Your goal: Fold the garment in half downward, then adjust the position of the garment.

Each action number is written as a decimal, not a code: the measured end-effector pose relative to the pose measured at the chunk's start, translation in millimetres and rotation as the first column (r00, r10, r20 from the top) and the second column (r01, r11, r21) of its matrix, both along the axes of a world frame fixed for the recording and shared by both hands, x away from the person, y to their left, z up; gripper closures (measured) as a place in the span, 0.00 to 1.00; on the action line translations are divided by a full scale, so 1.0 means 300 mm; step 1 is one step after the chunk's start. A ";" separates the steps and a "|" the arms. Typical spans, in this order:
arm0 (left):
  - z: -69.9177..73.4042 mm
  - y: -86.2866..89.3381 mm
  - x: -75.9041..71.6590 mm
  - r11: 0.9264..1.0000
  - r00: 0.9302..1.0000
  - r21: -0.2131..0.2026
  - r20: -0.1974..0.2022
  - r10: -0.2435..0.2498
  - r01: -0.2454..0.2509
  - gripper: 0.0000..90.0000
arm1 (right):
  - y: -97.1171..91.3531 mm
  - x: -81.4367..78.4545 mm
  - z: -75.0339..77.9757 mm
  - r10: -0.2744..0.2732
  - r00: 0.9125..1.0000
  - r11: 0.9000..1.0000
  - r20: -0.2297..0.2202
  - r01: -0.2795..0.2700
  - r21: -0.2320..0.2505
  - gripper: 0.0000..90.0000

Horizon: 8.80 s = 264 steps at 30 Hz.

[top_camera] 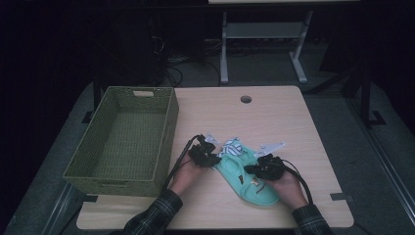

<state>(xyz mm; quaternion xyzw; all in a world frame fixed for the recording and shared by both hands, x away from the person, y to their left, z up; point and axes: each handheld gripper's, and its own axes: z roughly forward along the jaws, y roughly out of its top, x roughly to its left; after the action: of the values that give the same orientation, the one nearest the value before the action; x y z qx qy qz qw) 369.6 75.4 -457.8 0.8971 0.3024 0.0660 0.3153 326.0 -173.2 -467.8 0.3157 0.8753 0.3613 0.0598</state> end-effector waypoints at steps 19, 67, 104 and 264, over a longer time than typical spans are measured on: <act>0.186 0.017 -0.050 0.967 0.995 -0.252 0.093 -0.022 0.045 0.91 | 0.002 -0.004 -0.003 -0.036 0.999 0.999 -0.018 0.036 0.020 1.00; 0.285 0.084 -0.058 0.935 0.993 -0.352 0.122 0.006 0.038 0.91 | -0.035 -0.102 0.006 -0.045 0.999 0.998 0.025 0.046 -0.040 1.00; 0.163 -0.101 -0.160 0.950 0.977 -0.230 0.050 -0.207 0.213 0.80 | -0.099 -0.079 0.028 -0.091 0.995 0.996 0.042 0.091 -0.006 0.99; 0.018 -0.019 -0.130 0.995 0.995 0.051 -0.048 -0.082 0.085 1.00 | -0.084 0.155 0.006 -0.139 0.990 0.989 0.021 0.140 -0.044 1.00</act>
<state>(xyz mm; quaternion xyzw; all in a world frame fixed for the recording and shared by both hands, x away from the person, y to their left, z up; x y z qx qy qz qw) 330.5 69.6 -452.4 0.9183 0.2698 0.0404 0.2868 372.5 -198.5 -466.0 0.3715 0.8585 0.3392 0.0997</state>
